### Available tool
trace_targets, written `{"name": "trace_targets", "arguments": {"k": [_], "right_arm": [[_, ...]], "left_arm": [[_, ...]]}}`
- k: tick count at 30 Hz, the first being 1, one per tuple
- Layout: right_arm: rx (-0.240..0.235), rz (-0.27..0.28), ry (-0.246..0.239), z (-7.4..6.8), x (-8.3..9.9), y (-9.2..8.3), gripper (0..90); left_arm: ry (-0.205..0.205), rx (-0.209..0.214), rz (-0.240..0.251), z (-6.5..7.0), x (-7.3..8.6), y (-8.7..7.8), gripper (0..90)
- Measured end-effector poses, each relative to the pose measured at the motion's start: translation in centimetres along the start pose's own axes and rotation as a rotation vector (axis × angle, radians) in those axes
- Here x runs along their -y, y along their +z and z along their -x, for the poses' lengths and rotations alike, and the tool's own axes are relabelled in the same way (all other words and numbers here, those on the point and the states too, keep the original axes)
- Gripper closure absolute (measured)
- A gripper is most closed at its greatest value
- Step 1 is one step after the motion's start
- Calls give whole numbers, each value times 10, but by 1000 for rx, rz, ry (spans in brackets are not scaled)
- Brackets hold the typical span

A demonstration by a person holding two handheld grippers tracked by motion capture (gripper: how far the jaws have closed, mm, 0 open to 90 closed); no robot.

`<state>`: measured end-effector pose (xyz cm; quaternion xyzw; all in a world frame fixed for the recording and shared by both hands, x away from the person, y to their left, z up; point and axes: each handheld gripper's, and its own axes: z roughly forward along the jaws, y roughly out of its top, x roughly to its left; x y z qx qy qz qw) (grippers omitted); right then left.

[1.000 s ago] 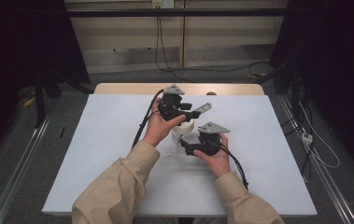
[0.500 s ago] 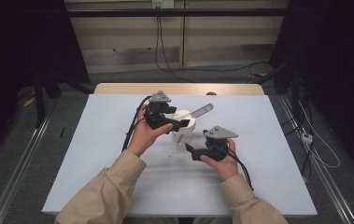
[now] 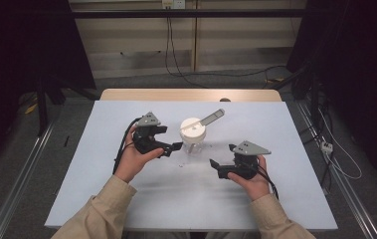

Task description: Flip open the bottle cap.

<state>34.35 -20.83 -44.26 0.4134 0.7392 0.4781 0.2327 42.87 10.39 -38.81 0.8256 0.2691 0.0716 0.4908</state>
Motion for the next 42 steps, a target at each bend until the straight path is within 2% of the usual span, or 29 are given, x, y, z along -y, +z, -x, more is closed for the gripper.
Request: {"name": "trace_targets", "arguments": {"k": [6,11,32,35,38,42], "right_arm": [[0,5,13,4,4,-11,92],[-4,-3,16,5,8,-18,91],[11,-21,22,15,23,-43,90],[13,-22,18,15,24,-46,89],[15,-26,16,15,26,-49,89],[19,-26,19,17,28,-52,88]], "left_arm": [[-2,-11,-25,-4,15,-12,99],[-10,-15,-9,-5,25,-21,90],[-31,-64,-16,-10,66,-49,87],[-21,-62,-17,-11,70,-54,87],[-30,-53,-12,-12,76,-58,78],[-35,-63,-17,-13,81,-63,78]]}}
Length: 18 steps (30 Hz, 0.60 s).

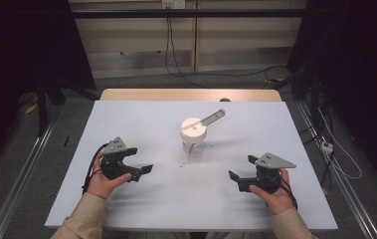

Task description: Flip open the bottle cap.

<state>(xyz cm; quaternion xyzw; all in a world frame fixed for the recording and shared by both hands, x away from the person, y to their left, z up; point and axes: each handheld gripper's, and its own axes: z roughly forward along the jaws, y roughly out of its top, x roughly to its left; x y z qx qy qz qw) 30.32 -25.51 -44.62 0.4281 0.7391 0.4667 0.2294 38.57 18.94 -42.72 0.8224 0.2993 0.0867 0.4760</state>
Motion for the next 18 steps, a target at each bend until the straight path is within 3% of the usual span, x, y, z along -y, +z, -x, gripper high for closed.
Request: {"name": "trace_targets", "arguments": {"k": [18], "right_arm": [[13,-3,12,4,8,-9,89]], "left_arm": [[-28,-36,-4,-9,21,-23,79]]}}
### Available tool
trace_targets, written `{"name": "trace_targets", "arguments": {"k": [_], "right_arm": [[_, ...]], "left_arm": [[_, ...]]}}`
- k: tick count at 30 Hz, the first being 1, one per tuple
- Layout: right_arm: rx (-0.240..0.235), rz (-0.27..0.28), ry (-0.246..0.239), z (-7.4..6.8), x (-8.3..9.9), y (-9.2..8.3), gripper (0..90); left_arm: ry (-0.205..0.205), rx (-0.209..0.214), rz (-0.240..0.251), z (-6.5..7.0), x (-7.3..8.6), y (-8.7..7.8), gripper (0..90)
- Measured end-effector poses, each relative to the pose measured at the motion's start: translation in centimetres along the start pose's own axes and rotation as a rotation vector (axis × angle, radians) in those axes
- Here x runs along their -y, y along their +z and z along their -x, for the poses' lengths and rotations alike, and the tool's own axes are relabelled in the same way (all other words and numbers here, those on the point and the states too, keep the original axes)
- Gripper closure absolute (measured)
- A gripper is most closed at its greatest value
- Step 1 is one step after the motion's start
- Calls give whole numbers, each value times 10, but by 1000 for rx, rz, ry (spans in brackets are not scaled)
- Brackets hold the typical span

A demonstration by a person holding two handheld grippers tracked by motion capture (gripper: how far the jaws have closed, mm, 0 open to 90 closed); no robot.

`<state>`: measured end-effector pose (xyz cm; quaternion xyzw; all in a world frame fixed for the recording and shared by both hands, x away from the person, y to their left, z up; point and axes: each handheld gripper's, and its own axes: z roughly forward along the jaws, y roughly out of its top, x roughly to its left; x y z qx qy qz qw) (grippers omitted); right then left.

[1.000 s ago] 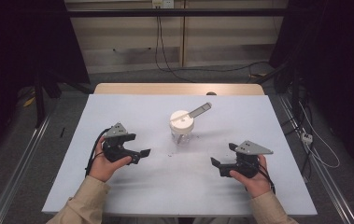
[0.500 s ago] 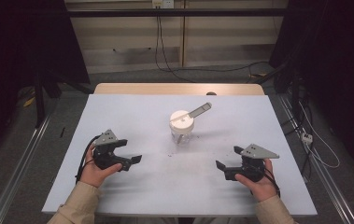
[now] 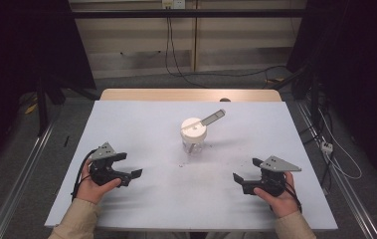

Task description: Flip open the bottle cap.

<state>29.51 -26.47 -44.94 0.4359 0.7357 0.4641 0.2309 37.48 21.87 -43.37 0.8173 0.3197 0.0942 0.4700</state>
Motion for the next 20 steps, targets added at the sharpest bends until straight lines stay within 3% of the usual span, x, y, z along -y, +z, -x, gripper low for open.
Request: {"name": "trace_targets", "arguments": {"k": [12,20], "right_arm": [[-1,-6,-7,-1,2,-3,89],[3,-15,-4,1,3,-1,89]], "left_arm": [[-2,-22,4,-3,8,-10,78],[4,-26,4,-3,9,-7,72]]}}
